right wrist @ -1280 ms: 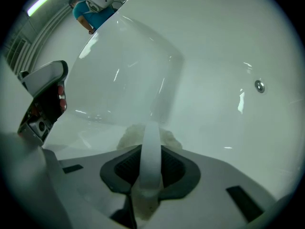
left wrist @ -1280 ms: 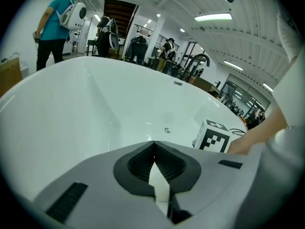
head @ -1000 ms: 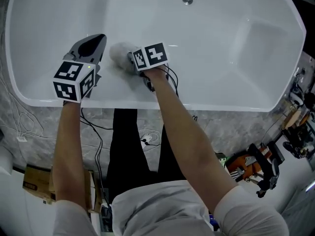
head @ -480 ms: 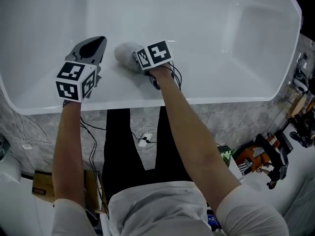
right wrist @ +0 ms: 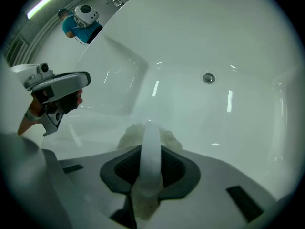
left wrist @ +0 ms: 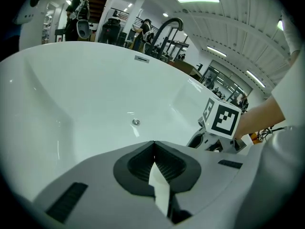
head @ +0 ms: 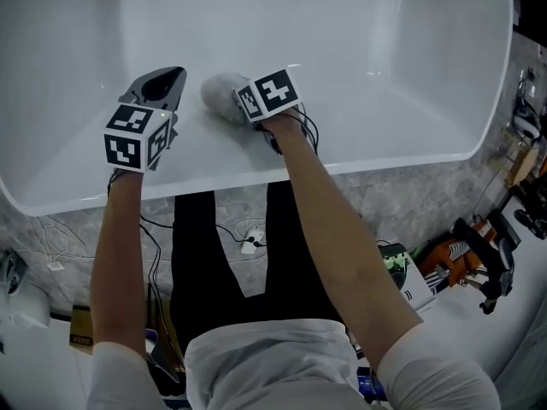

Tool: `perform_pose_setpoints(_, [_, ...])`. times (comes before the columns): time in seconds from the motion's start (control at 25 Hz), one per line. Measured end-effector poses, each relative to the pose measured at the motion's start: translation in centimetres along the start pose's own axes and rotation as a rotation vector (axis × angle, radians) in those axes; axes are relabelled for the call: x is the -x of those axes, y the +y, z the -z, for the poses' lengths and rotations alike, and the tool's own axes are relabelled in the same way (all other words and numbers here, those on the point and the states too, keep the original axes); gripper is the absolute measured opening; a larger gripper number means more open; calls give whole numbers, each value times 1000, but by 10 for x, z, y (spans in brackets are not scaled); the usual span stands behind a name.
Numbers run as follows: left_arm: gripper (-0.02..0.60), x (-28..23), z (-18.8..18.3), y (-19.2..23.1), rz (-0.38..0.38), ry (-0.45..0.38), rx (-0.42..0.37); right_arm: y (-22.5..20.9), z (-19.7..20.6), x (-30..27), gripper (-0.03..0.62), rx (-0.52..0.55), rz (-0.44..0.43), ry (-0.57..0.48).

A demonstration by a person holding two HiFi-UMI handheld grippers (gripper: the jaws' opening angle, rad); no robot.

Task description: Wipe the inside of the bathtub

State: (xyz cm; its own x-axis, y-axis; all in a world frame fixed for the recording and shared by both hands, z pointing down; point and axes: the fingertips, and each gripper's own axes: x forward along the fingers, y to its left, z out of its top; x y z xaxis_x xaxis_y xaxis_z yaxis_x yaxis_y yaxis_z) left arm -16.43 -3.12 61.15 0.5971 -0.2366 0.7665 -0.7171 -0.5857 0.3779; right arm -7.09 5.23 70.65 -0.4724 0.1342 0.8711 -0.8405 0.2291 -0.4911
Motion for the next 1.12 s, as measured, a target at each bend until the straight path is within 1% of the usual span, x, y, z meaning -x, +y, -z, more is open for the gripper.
perform_pose_setpoints(0.08, [11,-9,-3,-11,10,1,-6,-11,4,9,98,3,5,-6])
perform_pose_setpoints(0.24, [11,-26,-12,-38,25,-24,-37,-35,17,25,98,7,12,-13])
perform_pose_setpoints(0.44, [11,-54,-29,-72,40,-37,-73,-74,31,44,98,0,25,-16])
perform_pose_setpoints(0.68, [11,-78,-49,-111,66,-46,-104,-110,47,69,98,-5,35,-14])
perform_pose_setpoints(1.12, [11,-130,-74,-175,120,-47,-145,-199,87,112,98,-15,86,4])
